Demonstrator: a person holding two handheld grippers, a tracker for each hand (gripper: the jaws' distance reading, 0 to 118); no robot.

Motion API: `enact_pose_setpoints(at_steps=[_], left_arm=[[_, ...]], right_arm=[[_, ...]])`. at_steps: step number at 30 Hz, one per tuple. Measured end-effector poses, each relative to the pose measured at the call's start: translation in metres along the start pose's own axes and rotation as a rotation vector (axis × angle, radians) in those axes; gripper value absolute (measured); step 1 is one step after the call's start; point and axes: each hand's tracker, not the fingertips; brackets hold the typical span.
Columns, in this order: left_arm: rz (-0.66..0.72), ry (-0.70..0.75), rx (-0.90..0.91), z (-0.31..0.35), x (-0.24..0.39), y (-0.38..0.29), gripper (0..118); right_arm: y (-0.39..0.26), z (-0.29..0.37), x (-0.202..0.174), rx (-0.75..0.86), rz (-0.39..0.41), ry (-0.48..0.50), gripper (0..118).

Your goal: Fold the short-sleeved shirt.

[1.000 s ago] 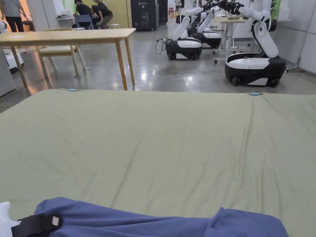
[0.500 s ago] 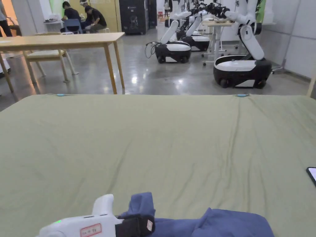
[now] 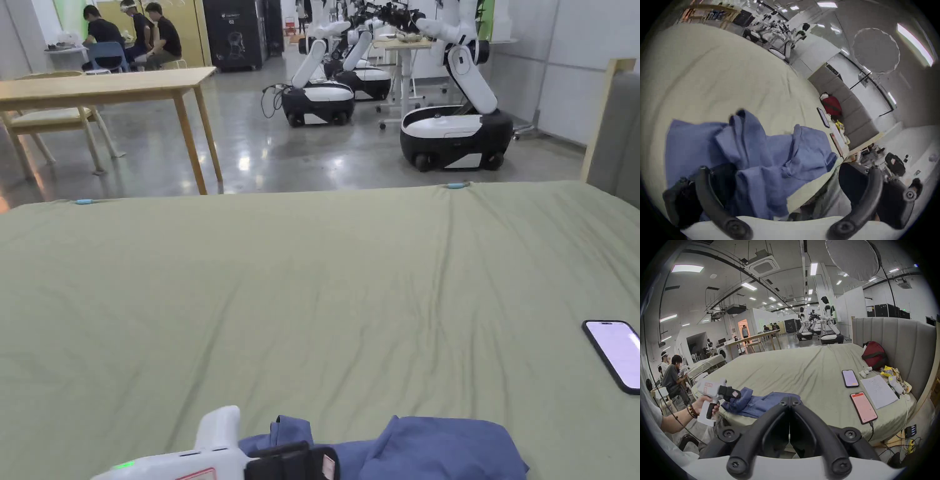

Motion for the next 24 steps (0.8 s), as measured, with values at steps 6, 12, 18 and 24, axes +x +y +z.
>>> enact_pose_setpoints(at_steps=[6, 12, 18, 24], left_arm=[[0.079, 0.012, 0.251, 0.103, -0.021, 0.014, 106], [0.033, 0.259, 0.284, 0.138, -0.045, 0.004, 5], [0.06, 0.136, 0.131, 0.073, -0.059, -0.009, 5], [0.058, 0.043, -0.036, -0.024, -0.046, -0.013, 5]], right_arm=[[0.005, -0.013, -0.003, -0.014, 0.019, 0.036, 1], [0.012, -0.027, -0.014, -0.009, 0.038, 0.084, 1], [0.014, -0.027, -0.026, 0.003, 0.047, 0.112, 1], [0.014, -0.013, -0.024, 0.008, 0.064, 0.084, 1]])
